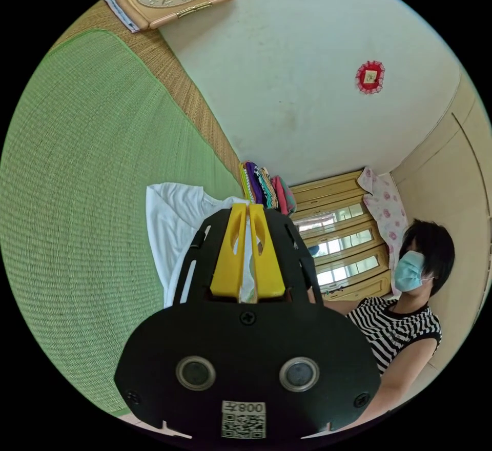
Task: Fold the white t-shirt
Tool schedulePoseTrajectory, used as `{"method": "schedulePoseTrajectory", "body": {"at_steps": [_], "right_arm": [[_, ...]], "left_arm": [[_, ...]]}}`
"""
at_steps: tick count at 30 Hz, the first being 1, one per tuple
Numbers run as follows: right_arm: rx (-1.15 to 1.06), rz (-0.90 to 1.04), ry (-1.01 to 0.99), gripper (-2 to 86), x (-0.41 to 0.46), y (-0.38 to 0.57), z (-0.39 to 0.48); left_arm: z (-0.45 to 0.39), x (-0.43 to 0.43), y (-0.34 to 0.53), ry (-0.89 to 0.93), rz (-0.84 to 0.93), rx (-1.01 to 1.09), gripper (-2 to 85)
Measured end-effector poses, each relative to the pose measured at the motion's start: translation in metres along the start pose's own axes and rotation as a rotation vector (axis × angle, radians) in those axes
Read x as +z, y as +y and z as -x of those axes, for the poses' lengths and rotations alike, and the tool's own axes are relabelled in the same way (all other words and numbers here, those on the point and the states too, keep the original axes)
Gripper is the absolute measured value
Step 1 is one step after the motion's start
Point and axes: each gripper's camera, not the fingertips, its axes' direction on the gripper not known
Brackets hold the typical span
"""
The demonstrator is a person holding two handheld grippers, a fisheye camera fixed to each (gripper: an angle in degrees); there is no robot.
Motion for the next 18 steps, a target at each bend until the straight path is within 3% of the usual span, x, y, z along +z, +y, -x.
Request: {"method": "schedulePoseTrajectory", "body": {"at_steps": [13,18], "right_arm": [[0.106,0.093,0.087,1.9,0.076,-0.125,-0.037],[0.094,0.095,0.092,2.0,0.094,-0.151,-0.04]], "left_arm": [[0.026,0.068,-0.1,-0.113,0.008,-0.125,1.4],[0.026,0.077,-0.118,-0.087,-0.091,-0.171,2.6]]}}
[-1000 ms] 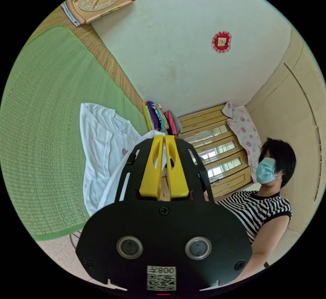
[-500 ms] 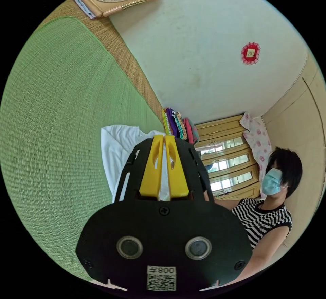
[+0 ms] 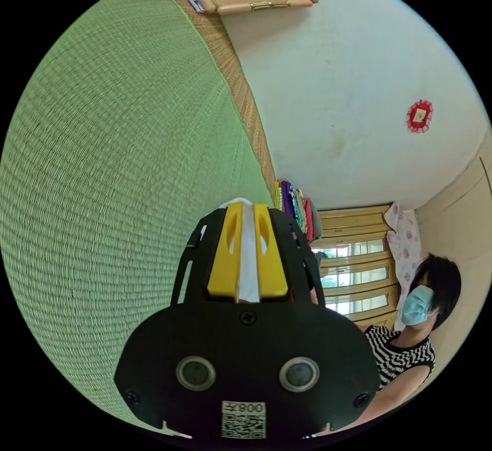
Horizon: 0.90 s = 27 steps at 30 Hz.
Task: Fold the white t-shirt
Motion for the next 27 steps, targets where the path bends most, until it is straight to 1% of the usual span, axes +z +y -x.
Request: {"method": "schedulePoseTrajectory", "body": {"at_steps": [3,5,7,8,9,10,11,13,15,18,21,27], "right_arm": [[-0.014,-0.026,0.014,2.0,0.001,-0.005,0.003],[-0.008,-0.067,0.026,1.9,-0.003,-0.004,0.004],[-0.014,-0.099,0.031,1.7,-0.007,-0.004,0.007],[-0.027,-0.11,0.046,1.6,-0.008,-0.003,0.011],[-0.053,-0.119,0.068,1.4,-0.007,-0.001,0.019],[-0.071,-0.119,0.074,1.3,-0.005,0.0,0.024],[-0.114,-0.094,0.083,1.1,0.004,0.001,0.034],[-0.169,0.005,0.13,0.7,0.031,-0.001,0.048],[-0.239,0.148,0.257,0.4,0.074,-0.005,0.065],[-0.306,0.264,0.384,0.2,0.12,-0.011,0.079],[-0.32,0.317,0.435,0.1,0.147,-0.017,0.081],[-0.344,0.27,0.457,0.1,0.16,-0.033,0.086]], "left_arm": [[-0.01,0.001,-0.002,0.017,-0.064,0.004,2.7],[-0.018,0.008,0.001,0.041,-0.07,0.011,2.5],[-0.028,0.024,0.004,0.073,-0.007,0.018,2.3],[-0.037,0.04,0.006,0.065,0.064,0.037,2.1],[-0.047,0.057,0.007,0.031,0.137,0.062,1.7],[-0.051,0.065,0.007,0.007,0.17,0.074,1.5],[-0.06,0.082,0.006,-0.044,0.236,0.107,1.1],[-0.071,0.107,0.001,-0.142,0.325,0.144,0.7],[-0.087,0.136,-0.007,-0.257,0.394,0.199,0.4],[-0.106,0.163,-0.018,-0.357,0.444,0.26,0.2],[-0.121,0.184,-0.028,-0.434,0.473,0.312,0.1],[-0.145,0.205,-0.048,-0.483,0.433,0.354,0.1]]}}
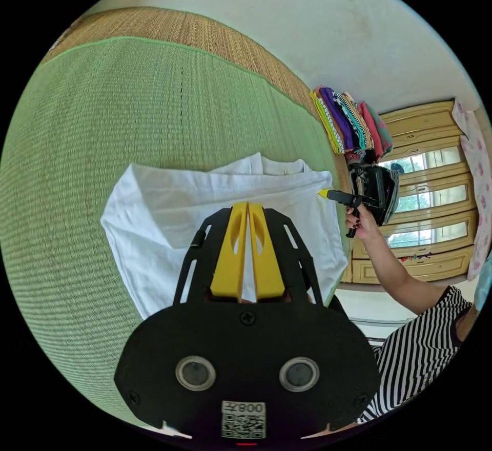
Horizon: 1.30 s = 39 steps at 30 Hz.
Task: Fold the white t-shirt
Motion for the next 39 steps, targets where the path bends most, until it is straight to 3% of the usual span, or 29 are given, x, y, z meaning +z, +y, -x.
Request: {"method": "schedulePoseTrajectory", "body": {"at_steps": [7,11,18,28,39], "right_arm": [[-0.03,-0.077,0.002,0.0,-0.007,-0.018,0.006],[-0.035,-0.088,0.002,0.0,-0.006,-0.024,0.008],[-0.042,-0.121,-0.022,0.0,-0.013,-0.002,0.005],[-0.06,-0.105,0.027,0.0,-0.013,0.037,-0.005],[0.032,-0.151,0.058,0.0,-0.02,0.048,-0.037]], "left_arm": [[-0.042,-0.001,-0.005,0.118,-0.036,0.122,0.1],[-0.065,0.024,-0.001,-0.032,0.136,0.217,0.1],[-0.059,0.014,-0.014,-0.191,0.042,0.133,0.1],[-0.066,-0.03,0.014,-0.239,-0.147,0.162,0.1],[-0.009,-0.036,0.047,-0.314,-0.119,-0.047,0.1]]}}
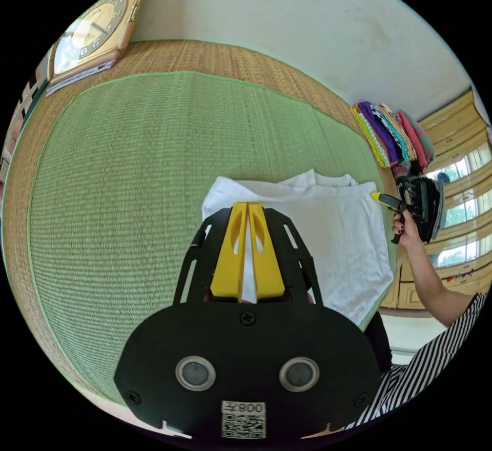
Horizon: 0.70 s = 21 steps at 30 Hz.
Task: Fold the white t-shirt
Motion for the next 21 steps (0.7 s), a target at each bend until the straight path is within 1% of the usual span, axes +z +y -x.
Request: {"method": "schedulePoseTrajectory", "body": {"at_steps": [4,7,11,13,16,17,18,19,21], "right_arm": [[0.031,-0.003,-0.038,0.0,0.0,0.004,-0.013],[0.053,-0.025,-0.071,0.0,-0.005,0.012,-0.02],[0.065,-0.05,-0.078,0.0,-0.012,0.025,-0.026],[0.083,-0.035,-0.091,0.0,-0.011,0.028,-0.032],[0.085,-0.069,-0.074,0.0,-0.02,0.035,-0.034],[0.08,-0.065,-0.047,0.0,-0.021,0.037,-0.035],[0.083,-0.033,-0.027,0.0,-0.019,0.038,-0.038],[0.077,-0.027,-0.032,0.0,-0.018,0.038,-0.04],[0.109,-0.038,-0.058,0.0,-0.024,0.043,-0.047]], "left_arm": [[0.018,0.003,-0.003,0.017,0.014,-0.091,0.1],[0.035,0.003,0.004,0.074,-0.003,-0.179,0.1],[0.046,0.005,0.021,0.085,0.004,-0.173,0.1],[0.051,0.001,0.029,0.084,-0.025,-0.201,0.1],[0.05,-0.009,0.044,0.085,-0.094,-0.159,0.1],[0.05,-0.007,0.049,0.073,-0.075,-0.143,0.1],[0.053,0.001,0.053,0.062,-0.011,-0.14,0.2],[0.054,0.003,0.055,0.069,0.004,-0.138,0.2],[0.063,-0.002,0.067,0.114,-0.04,-0.181,0.4]]}}
